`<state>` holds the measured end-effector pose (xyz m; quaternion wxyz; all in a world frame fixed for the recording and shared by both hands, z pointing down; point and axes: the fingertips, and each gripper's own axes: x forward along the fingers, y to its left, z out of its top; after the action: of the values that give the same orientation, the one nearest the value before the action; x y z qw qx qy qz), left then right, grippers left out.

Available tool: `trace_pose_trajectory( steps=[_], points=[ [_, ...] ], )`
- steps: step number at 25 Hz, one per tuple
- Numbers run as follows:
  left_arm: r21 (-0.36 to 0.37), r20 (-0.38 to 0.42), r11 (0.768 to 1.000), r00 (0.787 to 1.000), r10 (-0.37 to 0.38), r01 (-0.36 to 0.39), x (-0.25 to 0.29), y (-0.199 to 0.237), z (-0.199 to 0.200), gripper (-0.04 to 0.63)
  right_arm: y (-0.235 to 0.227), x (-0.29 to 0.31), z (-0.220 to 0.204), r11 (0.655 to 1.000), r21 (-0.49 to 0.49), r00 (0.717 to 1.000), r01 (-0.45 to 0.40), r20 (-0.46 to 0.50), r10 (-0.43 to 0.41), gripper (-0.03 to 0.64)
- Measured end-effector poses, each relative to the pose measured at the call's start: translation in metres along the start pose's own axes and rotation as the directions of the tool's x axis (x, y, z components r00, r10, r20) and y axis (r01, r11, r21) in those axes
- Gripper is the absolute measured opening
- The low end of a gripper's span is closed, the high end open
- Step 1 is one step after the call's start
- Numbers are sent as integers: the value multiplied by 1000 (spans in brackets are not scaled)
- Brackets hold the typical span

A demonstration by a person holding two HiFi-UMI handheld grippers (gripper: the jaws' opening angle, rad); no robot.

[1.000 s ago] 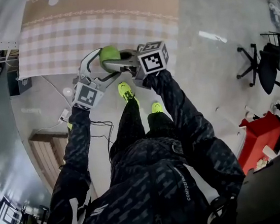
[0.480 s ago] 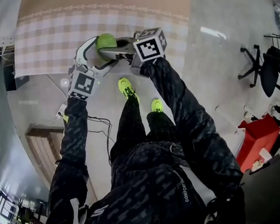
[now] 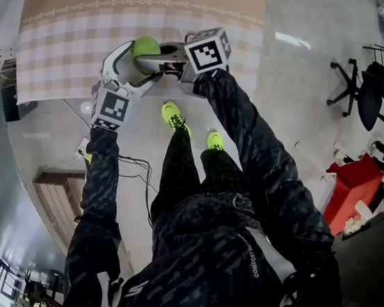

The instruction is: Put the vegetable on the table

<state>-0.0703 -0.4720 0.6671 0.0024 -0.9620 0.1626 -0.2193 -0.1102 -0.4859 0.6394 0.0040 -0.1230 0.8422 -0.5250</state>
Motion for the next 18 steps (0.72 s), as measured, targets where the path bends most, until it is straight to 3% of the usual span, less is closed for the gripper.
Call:
trace_pose_trajectory(
  steps=[10, 13, 18],
  points=[
    [66, -15, 998, 1000, -8, 9, 0, 1, 4, 436, -7, -6, -5, 995, -10, 994, 97, -47, -98, 144],
    [45, -5, 999, 1000, 1, -1, 2, 0, 5, 436, -9, -19, -9, 991, -38, 989, 132, -69, -134, 239],
    [55, -27, 998, 1000, 11, -10, 6, -4, 6, 434, -15, -42, 2, 984, -30, 984, 176, 23, -175, 219]
  ],
)
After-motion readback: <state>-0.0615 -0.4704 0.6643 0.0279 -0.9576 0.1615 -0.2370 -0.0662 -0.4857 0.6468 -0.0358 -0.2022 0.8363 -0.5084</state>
